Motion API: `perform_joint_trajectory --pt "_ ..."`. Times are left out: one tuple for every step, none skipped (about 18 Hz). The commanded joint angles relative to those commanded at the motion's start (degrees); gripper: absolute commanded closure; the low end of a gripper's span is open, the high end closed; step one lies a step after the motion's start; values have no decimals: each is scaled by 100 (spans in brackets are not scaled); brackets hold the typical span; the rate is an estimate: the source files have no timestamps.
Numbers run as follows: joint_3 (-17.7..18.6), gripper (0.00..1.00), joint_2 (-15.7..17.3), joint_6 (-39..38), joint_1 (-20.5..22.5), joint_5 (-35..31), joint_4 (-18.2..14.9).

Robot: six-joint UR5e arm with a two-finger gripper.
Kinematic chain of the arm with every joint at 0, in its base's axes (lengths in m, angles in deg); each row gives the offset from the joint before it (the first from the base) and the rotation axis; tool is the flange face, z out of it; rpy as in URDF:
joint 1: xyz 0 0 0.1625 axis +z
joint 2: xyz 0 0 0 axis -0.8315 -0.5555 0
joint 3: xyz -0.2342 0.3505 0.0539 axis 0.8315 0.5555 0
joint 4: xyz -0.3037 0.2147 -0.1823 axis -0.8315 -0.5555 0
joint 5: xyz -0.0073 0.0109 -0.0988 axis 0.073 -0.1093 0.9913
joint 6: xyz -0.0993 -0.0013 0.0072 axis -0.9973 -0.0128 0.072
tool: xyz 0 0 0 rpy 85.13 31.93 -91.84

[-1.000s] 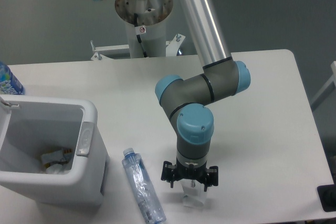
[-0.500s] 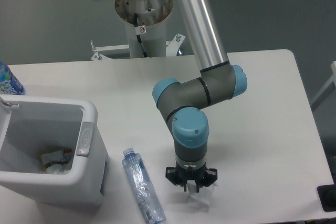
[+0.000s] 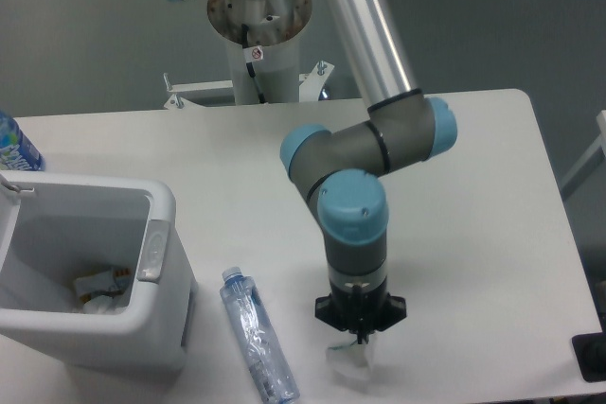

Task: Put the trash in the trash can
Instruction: 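Close the gripper on the white wrapper and lift it, then carry the wrapper over the white bin and open the gripper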

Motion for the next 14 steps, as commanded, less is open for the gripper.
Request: perform_joint_trajectory --pt "9 100 149 -88 96 245 0" --pt "-9 100 290 -193 184 491 0" --pt "-61 100 422 -325 281 764 0" --pt "-157 100 519 -500 369 1027 0" --pt "-271 100 607 -720 457 1300 0" --pt "-403 100 669 -939 510 1529 0" --pt "-604 100 695 -1159 519 1740 9" --pt "-798 100 704 -1396 528 1933 9" --pt "-939 100 705 -1651 528 2118 9" --pt "-1019 100 722 -1836 511 2329 0" --pt "-1020 100 800 -1969 476 2540 0" --pt "-950 100 932 -2048 449 2785 0" --pt "-906 100 1037 -2119 336 2997 0" --pt "-810 100 1143 -2206 222 3173 -9"
